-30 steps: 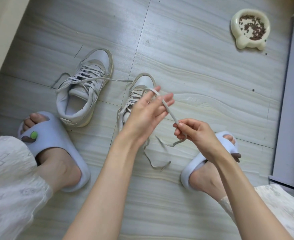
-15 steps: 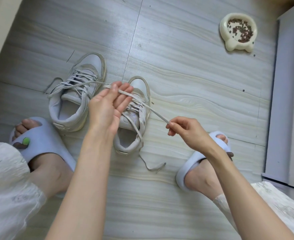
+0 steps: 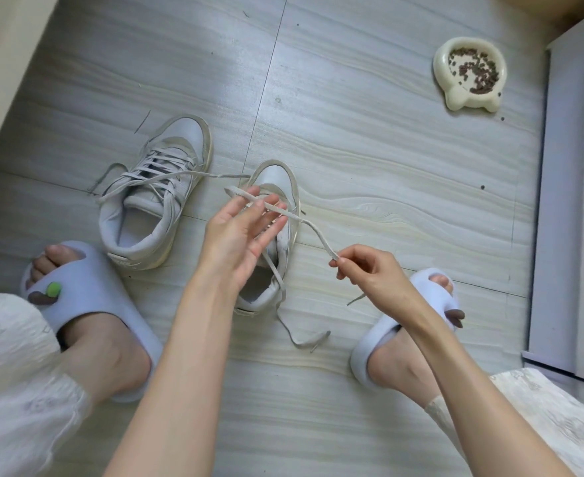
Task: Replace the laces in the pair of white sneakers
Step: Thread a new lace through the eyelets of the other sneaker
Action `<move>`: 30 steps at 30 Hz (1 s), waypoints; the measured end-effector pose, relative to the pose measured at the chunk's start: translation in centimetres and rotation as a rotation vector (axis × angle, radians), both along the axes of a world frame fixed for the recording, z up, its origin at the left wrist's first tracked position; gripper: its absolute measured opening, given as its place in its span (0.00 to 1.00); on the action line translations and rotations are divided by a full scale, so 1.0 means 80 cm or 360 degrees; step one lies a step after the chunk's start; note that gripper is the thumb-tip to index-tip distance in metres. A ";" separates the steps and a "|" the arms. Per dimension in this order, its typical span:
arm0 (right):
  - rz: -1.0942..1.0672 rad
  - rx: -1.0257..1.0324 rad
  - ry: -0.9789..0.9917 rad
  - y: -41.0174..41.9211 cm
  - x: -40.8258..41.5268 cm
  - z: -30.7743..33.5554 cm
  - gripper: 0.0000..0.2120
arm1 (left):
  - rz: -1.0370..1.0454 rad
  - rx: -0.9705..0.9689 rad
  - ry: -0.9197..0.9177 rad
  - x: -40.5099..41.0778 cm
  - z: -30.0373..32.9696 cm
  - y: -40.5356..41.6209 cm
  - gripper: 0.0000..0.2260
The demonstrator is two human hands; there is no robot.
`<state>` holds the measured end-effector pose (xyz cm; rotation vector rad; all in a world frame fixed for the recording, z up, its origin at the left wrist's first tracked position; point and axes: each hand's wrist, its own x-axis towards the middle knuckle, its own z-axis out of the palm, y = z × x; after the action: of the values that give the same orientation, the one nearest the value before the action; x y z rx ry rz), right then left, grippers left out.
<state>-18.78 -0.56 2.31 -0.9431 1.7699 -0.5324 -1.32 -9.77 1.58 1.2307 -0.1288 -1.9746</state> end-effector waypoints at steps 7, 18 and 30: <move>-0.0052 0.0054 -0.0187 0.009 -0.011 -0.006 0.11 | -0.0004 -0.0171 -0.0373 0.000 0.005 -0.001 0.07; 0.0029 0.0198 -0.0069 0.015 -0.024 -0.020 0.09 | 0.0003 -0.0310 -0.0727 0.008 0.007 -0.005 0.11; -0.0117 0.0218 0.0027 0.005 -0.014 -0.026 0.08 | 0.0100 -0.0212 -0.0606 0.011 0.006 -0.015 0.08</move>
<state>-19.89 -0.16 0.26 -0.7922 1.8372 -0.4449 -0.47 -10.98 2.07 1.4896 -0.4003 -1.6316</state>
